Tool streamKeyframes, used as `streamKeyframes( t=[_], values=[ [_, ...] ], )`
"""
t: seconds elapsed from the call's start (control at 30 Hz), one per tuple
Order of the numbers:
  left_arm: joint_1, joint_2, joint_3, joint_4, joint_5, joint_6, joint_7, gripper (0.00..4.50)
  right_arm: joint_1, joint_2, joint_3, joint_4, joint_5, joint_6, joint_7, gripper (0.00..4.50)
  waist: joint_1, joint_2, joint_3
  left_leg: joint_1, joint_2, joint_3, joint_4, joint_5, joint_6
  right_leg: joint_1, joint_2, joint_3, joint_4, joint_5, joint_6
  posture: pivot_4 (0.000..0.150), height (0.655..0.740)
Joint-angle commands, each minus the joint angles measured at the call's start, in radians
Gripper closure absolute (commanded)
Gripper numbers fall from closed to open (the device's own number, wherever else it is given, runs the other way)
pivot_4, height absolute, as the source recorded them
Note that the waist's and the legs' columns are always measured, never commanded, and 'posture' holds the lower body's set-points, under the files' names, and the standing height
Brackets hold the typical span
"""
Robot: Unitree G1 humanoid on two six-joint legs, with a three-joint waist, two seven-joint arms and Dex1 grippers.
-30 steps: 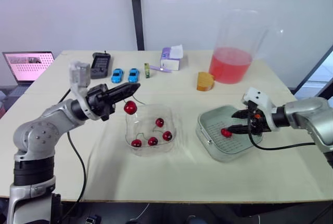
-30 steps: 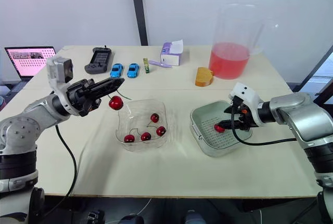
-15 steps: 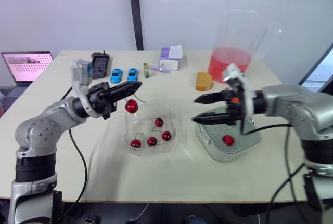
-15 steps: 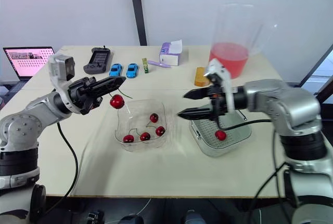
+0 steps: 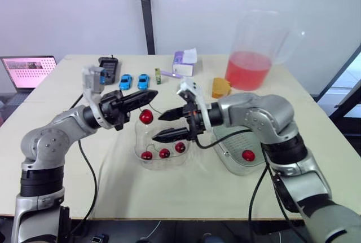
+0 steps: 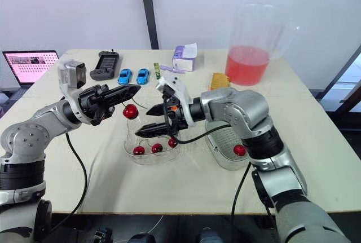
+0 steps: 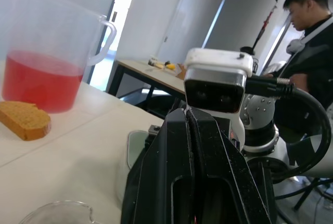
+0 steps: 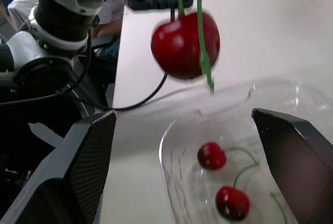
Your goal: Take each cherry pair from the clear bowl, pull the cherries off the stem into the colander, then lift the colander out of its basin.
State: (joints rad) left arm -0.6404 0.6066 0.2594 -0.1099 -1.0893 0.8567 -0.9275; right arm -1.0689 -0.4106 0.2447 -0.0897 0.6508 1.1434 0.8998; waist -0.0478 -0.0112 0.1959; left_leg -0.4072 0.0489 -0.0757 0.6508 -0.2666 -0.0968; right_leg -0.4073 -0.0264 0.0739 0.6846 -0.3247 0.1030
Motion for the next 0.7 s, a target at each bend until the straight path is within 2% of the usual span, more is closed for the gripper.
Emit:
streamKeyframes(
  t=[0.03, 0.63, 0.7],
  values=[
    [-0.009, 0.004, 0.022, -0.034, -0.008, -0.016, 0.004, 4.5, -0.049, 0.024, -0.016, 0.015, -0.005, -0.024, 0.0, 0.04, 0.002, 0.0, 0.0, 0.0, 0.0, 0.0, 0.0, 0.0, 0.0, 0.0, 0.0, 0.0, 0.0, 0.0, 0.0, 0.15, 0.74],
    [-0.013, -0.008, 0.024, -0.026, -0.01, -0.025, 0.011, 4.5, -0.112, 0.086, -0.041, 0.081, -0.015, -0.012, -0.019, 0.04, 0.0, 0.0, 0.0, 0.0, 0.0, 0.0, 0.0, 0.0, 0.0, 0.0, 0.0, 0.0, 0.0, 0.0, 0.0, 0.15, 0.74],
    [-0.014, -0.01, 0.023, -0.023, -0.007, -0.028, 0.011, 4.5, -0.115, 0.087, -0.036, 0.088, -0.02, -0.016, -0.017, 0.62, 0.0, 0.0, 0.0, 0.0, 0.0, 0.0, 0.0, 0.0, 0.0, 0.0, 0.0, 0.0, 0.0, 0.0, 0.0, 0.15, 0.74]
  ],
)
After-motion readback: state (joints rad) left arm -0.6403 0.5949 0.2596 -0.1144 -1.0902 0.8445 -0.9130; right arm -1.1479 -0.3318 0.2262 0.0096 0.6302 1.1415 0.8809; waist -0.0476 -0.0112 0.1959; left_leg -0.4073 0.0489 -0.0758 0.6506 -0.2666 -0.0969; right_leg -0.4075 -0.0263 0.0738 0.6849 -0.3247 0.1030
